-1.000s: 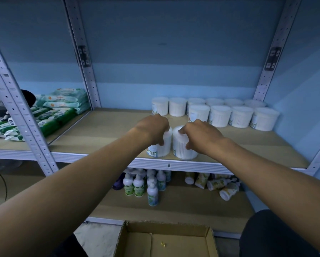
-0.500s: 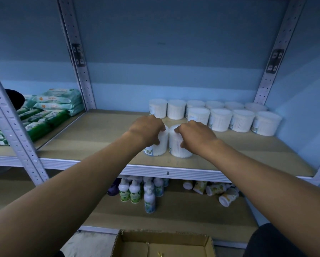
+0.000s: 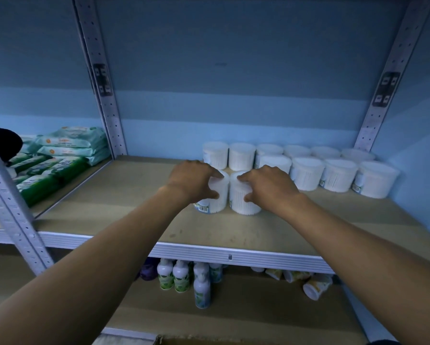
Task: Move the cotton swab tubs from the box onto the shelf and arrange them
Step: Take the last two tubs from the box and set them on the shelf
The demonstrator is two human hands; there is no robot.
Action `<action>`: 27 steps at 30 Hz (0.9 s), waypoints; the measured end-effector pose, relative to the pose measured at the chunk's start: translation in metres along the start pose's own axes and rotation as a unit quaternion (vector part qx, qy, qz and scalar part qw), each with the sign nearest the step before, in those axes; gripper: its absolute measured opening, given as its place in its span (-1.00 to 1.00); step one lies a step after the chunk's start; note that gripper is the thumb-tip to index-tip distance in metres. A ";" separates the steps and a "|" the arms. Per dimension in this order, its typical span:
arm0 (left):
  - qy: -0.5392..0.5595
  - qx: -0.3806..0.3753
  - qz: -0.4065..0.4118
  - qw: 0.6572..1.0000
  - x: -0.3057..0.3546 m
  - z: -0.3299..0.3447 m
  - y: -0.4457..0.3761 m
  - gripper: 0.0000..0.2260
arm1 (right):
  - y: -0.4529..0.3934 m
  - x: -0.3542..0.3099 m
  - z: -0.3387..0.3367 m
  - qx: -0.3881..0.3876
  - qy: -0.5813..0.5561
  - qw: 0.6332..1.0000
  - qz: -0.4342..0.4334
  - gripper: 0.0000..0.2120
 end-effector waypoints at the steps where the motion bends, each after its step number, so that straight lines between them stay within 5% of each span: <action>1: 0.001 0.001 0.000 1.000 -0.001 0.001 -0.004 -0.50 | -0.004 0.001 0.001 -0.003 -0.001 1.000 0.001 -0.59; 5: 0.018 0.003 -0.009 1.000 -0.007 0.010 -0.020 -0.51 | -0.020 0.007 0.006 -0.034 -0.021 0.999 0.017 -0.46; 27: 0.005 0.033 -0.019 0.999 -0.019 0.030 -0.091 -0.54 | -0.091 0.021 0.033 0.041 -0.020 0.999 0.027 -0.63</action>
Point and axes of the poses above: each hand's wrist, its own y-axis away from the middle knuckle, its own z-axis out of the palm, x = y × z, the point moved 3 cm from there along -y, towards the middle knuckle
